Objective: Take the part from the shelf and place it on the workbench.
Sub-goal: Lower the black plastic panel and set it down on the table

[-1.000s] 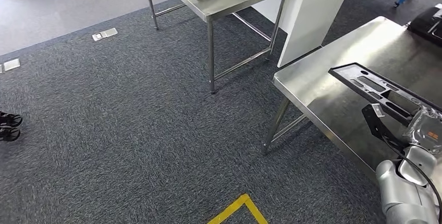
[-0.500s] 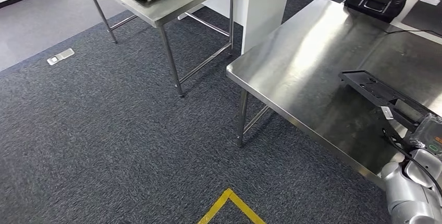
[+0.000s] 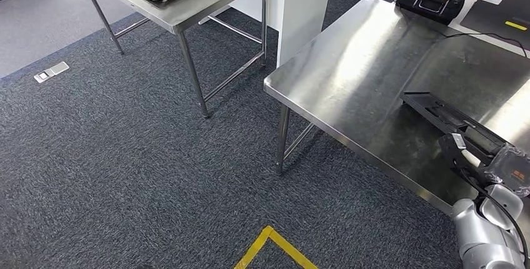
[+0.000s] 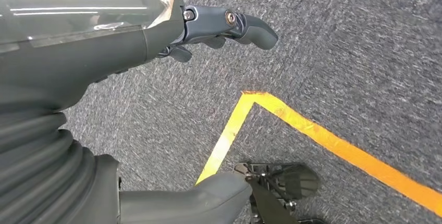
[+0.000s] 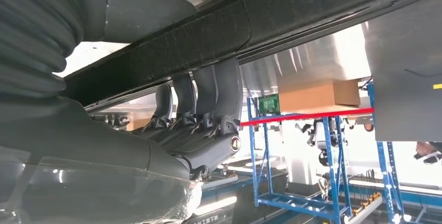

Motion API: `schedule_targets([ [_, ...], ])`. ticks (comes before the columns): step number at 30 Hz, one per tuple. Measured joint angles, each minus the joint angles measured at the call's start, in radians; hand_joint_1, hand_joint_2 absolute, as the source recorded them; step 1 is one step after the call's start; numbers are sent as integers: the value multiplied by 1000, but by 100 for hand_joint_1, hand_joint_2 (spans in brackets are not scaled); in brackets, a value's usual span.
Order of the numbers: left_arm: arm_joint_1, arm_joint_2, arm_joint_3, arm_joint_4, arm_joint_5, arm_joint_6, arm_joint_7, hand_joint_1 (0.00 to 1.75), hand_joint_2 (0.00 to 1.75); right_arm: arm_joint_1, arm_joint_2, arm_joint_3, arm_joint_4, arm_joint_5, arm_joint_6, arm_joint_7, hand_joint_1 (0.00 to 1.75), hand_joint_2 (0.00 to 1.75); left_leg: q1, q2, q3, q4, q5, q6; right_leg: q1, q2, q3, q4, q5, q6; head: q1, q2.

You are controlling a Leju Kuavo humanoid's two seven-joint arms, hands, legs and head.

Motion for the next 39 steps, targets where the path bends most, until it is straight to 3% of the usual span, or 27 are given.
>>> schedule_targets([
  [13, 0, -2, 11, 0, -6, -13, -1, 0, 175, 0, -1, -24, 0, 0, 0, -30, 175, 175, 0, -3, -2, 0, 0, 3, -1, -2, -1, -3, 2, 3, 0, 0],
  [17, 0, -2, 13, 0, -8, -26, -5, 0, 175, -4, -1, -30, 7, -2, 0, -31, 0, 0, 1, -2, -2, 0, 0, 3, -1, -2, -2, -3, 2, 3, 0, 0],
  [21, 0, -2, 14, 0, -8, -39, -10, 0, 0, -16, 0, -31, 17, -3, 0, -31, 0, 0, 3, -2, -2, 0, 0, 3, -1, -2, -2, -3, 2, 2, 0, 0],
  [31, -2, -3, 16, 0, -6, -33, -10, 0, 0, -67, 11, -35, 75, -15, 1, -45, 0, 0, 5, -3, -2, 0, 1, 3, -1, -2, -2, -3, 2, 2, 0, 0],
  [35, -3, -3, 16, 0, -6, -33, -10, 0, 175, -73, 12, -35, 88, -15, 1, -48, 0, 0, 6, -2, -3, 0, 1, 3, -1, -3, -2, -3, 2, 2, 0, 0],
  [39, -3, -3, 17, 0, -5, -32, -4, 0, 175, -84, 15, -38, 102, -34, 35, -63, 0, 0, 6, -2, -4, 0, 1, 3, -1, -3, -2, -3, 2, 2, 0, 0],
])
